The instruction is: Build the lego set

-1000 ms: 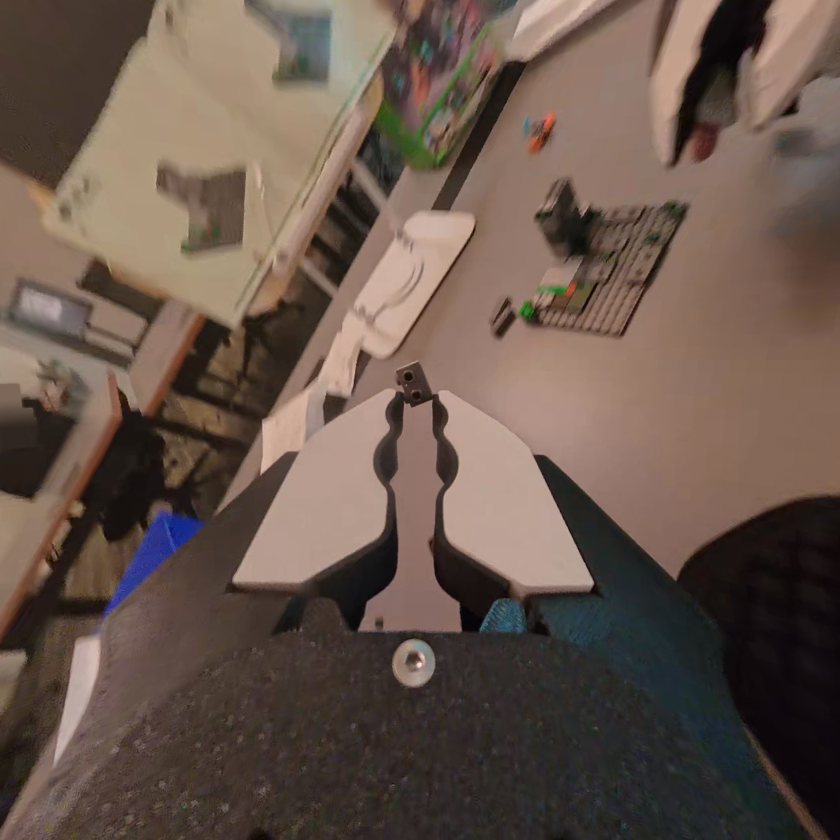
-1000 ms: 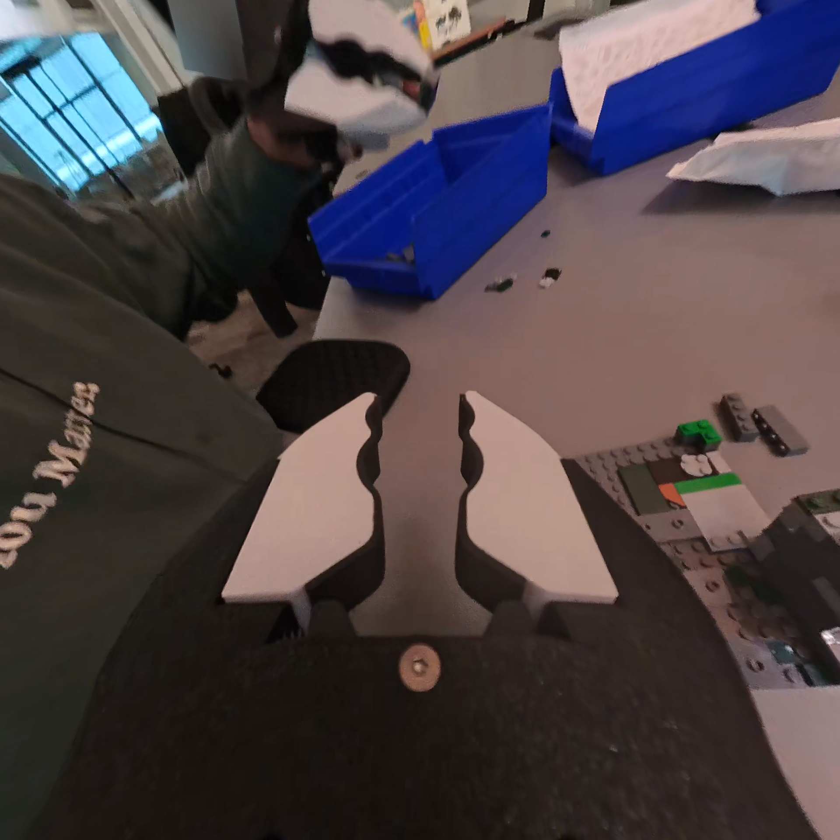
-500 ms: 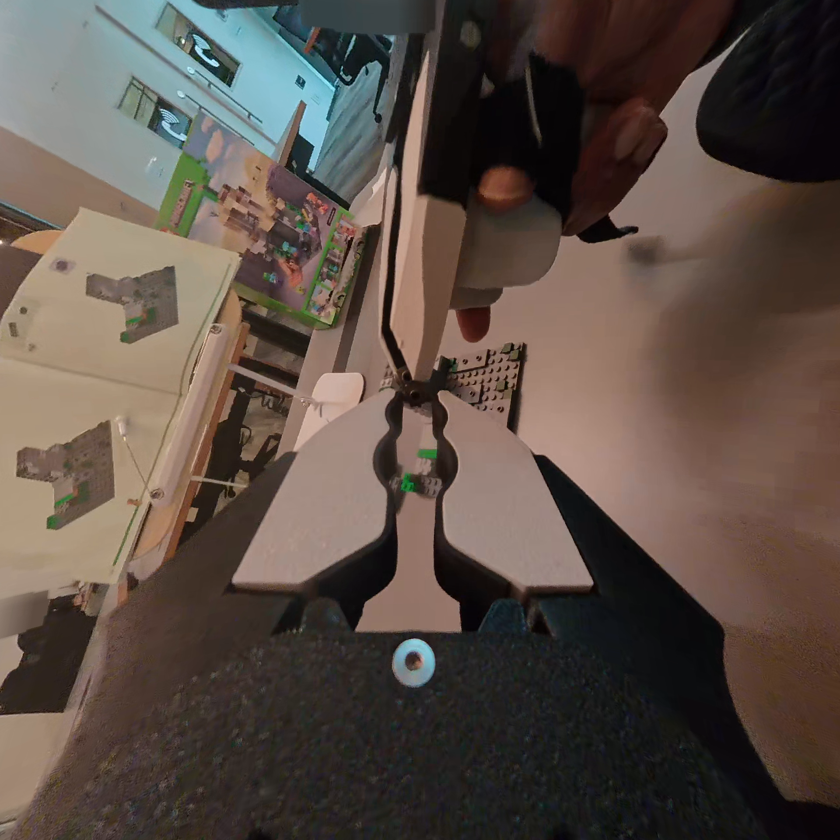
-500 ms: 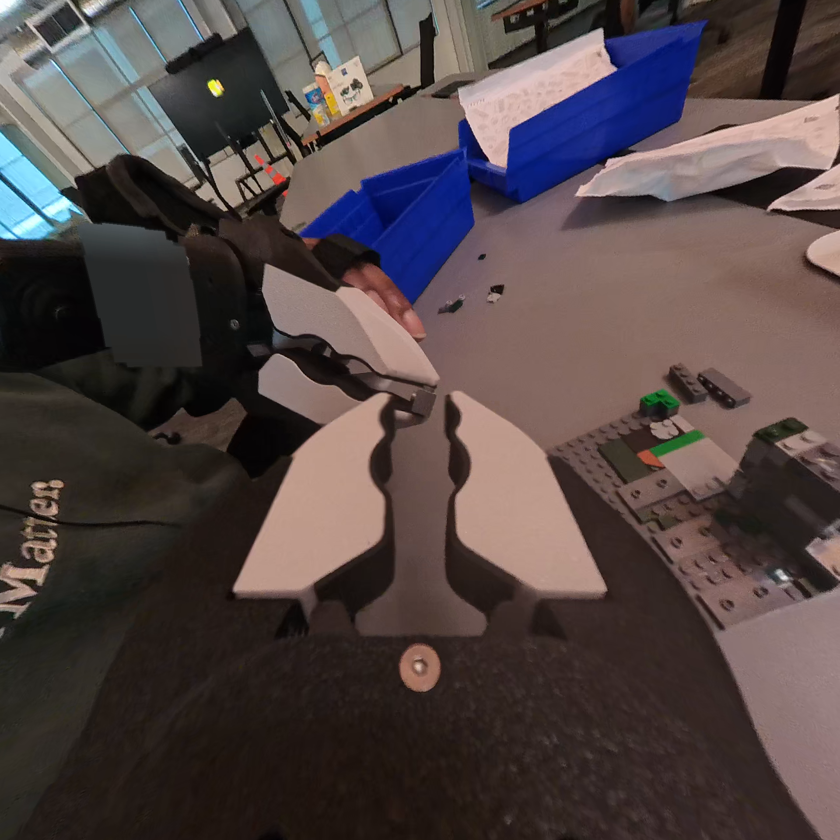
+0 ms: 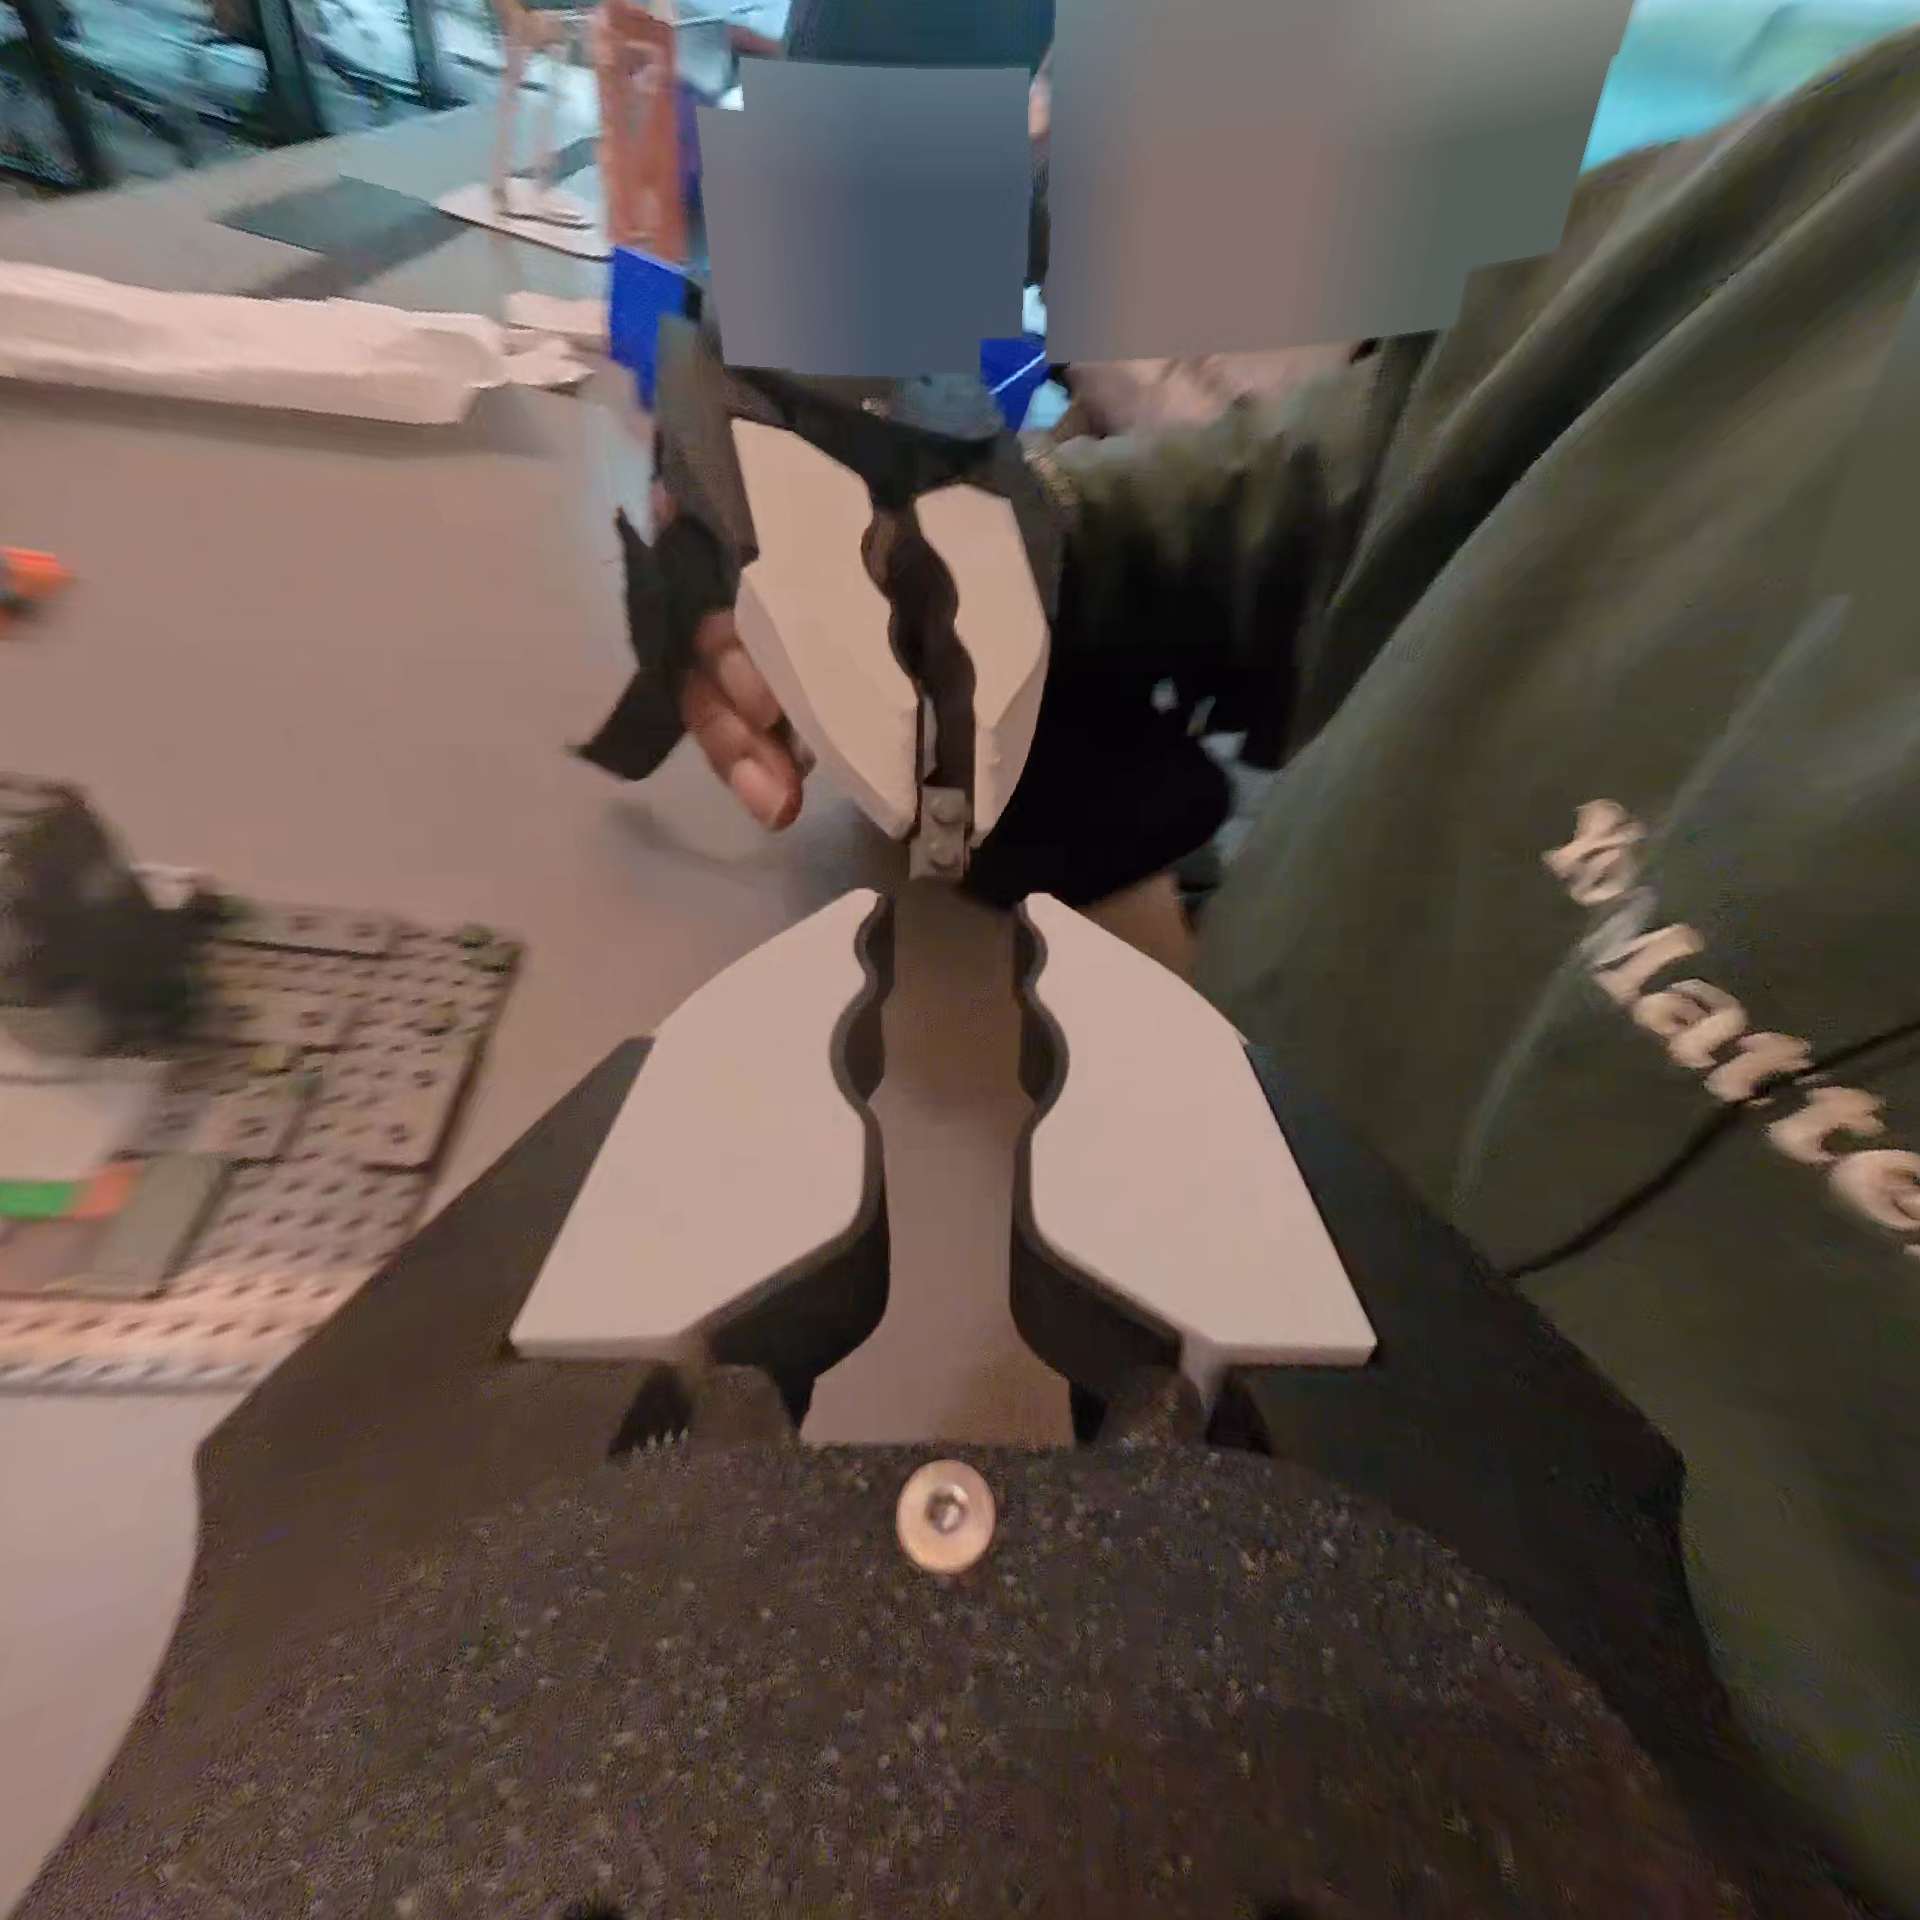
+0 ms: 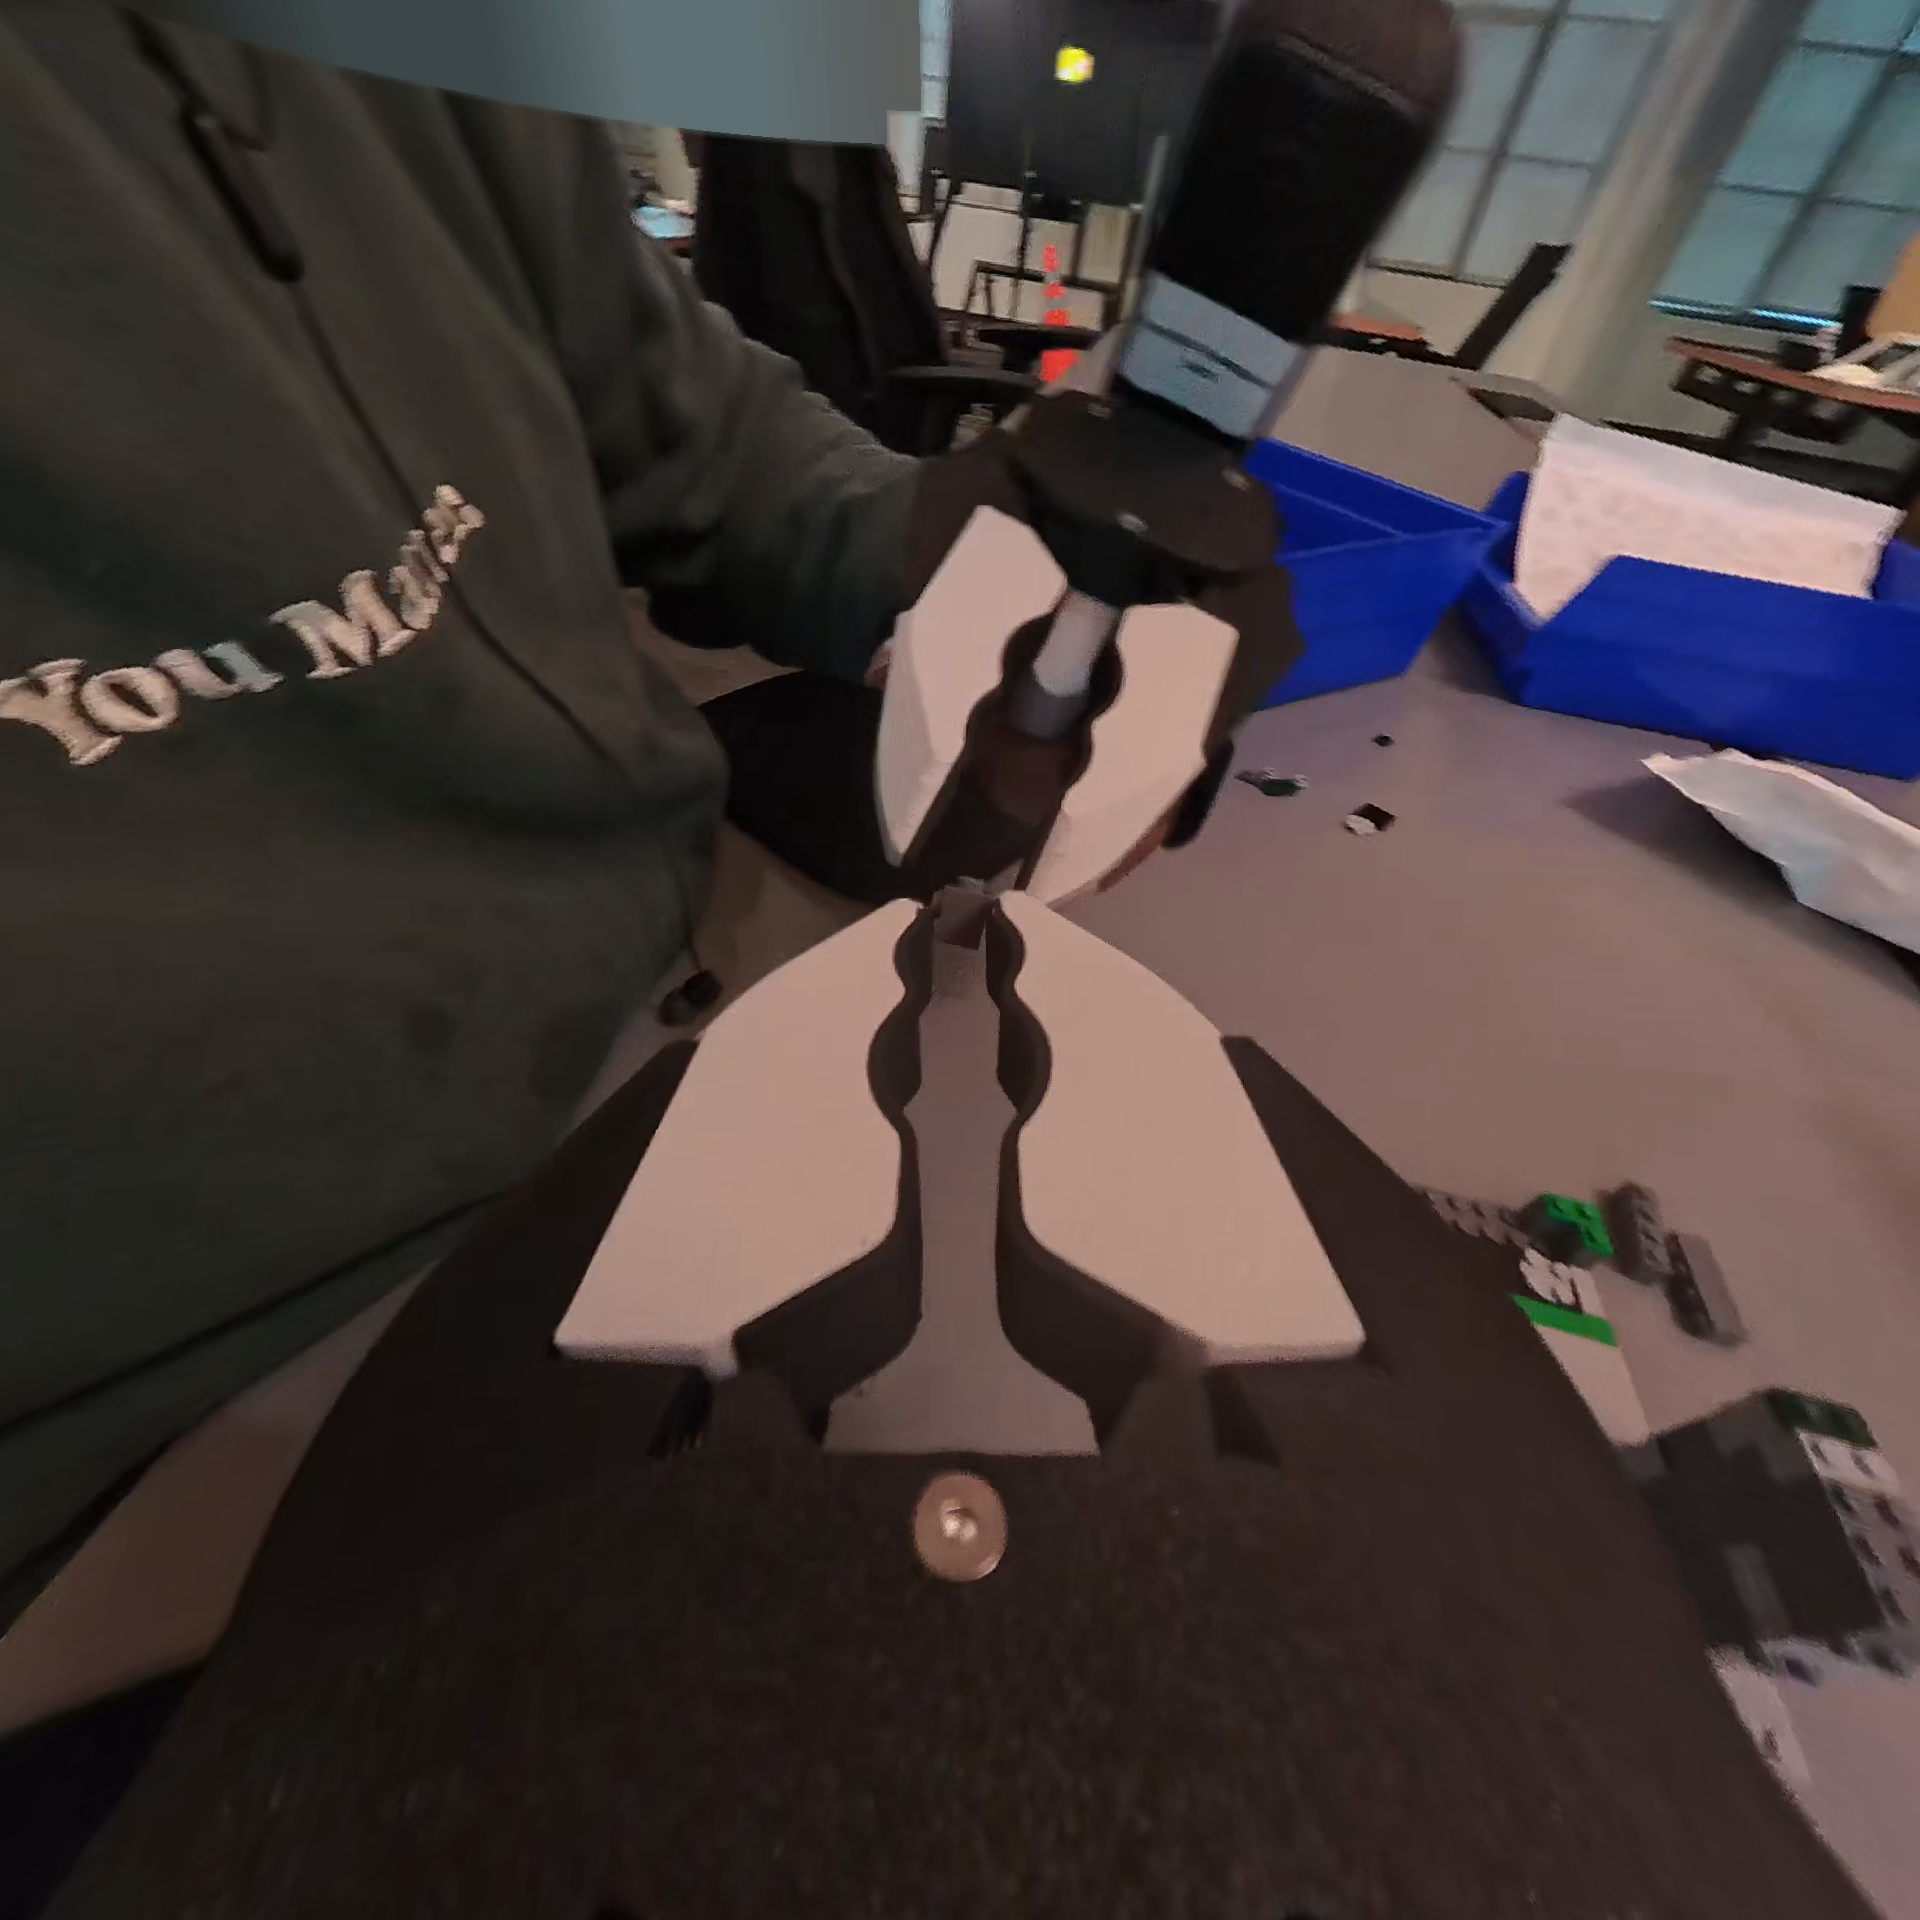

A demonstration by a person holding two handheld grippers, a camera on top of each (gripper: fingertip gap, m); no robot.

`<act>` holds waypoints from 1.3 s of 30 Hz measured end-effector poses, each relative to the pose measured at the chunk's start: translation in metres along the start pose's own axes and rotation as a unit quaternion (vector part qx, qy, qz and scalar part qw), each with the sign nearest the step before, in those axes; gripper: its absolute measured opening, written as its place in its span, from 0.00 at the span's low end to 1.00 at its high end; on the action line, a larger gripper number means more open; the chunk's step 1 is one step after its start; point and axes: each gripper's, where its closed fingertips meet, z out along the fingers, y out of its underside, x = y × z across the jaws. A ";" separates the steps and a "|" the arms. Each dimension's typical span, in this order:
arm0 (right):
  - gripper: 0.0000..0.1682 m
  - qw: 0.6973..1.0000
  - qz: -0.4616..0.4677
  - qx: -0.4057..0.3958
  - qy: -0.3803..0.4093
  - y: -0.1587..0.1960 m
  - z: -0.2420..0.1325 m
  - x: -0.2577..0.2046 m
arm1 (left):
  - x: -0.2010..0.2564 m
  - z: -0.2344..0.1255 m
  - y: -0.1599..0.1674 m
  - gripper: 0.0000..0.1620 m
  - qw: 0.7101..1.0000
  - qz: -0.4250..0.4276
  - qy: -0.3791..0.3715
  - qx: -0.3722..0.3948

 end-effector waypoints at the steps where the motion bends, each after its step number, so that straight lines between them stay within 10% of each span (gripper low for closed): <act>1: 0.06 1.000 -0.005 0.000 -0.015 -0.001 0.001 -0.004 | 0.005 0.001 -0.003 0.13 0.999 -0.021 0.029 0.012; 21: 0.06 0.997 -0.070 -0.029 -0.026 -0.007 0.000 -0.012 | 0.009 0.010 -0.011 0.07 0.974 -0.160 0.153 0.047; 39: 0.17 0.972 -0.102 -0.090 0.191 -0.006 -0.004 0.040 | -0.037 -0.006 -0.029 0.06 0.968 -0.199 0.046 0.144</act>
